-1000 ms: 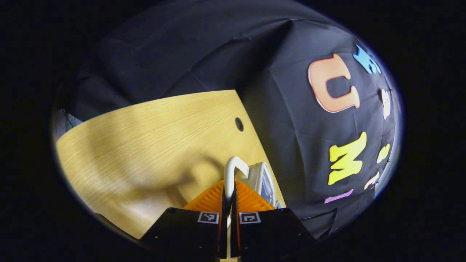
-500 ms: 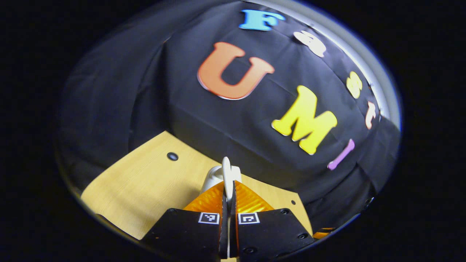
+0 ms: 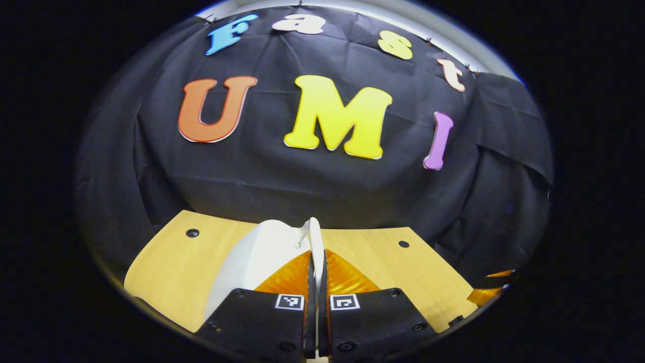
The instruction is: First open the suitcase, pack the skin care products into it, and then close the suitcase.
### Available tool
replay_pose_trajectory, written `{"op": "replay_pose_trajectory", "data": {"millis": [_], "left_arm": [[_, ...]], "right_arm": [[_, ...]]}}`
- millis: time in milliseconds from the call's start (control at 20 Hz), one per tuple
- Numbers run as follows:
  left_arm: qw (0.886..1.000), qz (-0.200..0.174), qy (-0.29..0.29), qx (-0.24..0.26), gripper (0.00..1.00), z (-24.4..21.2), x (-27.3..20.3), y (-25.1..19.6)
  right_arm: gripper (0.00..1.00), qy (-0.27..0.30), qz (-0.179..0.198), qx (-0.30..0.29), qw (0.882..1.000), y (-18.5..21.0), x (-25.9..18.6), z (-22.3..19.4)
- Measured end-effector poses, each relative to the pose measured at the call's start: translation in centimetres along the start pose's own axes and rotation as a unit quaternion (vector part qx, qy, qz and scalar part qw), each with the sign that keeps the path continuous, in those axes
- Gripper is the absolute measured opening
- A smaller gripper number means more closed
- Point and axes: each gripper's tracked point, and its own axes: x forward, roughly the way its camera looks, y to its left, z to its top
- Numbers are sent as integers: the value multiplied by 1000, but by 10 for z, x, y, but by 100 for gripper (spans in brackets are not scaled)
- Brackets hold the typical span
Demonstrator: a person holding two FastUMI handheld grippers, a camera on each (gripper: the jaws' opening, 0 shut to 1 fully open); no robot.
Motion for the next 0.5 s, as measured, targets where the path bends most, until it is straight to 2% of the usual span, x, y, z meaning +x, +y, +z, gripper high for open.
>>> {"op": "replay_pose_trajectory", "data": {"millis": [50,100,150,200,500], "left_arm": [[1000,-5,2,16,5,-9,8,-13],[999,-10,5,32,5,-16,13,-25],[999,-15,14,47,0,-27,18,-33],[998,-21,22,61,5,-37,24,-43],[991,-46,85,95,5,-106,47,-81]], "right_arm": [[69,1,-10,-1,1000,-10,-4,-2],[64,1,-20,2,1000,-21,-8,-2],[69,3,-28,5,1000,-31,-11,-4],[69,4,-37,6,999,-41,-15,-5],[69,16,-80,17,997,-85,-28,-15]]}}
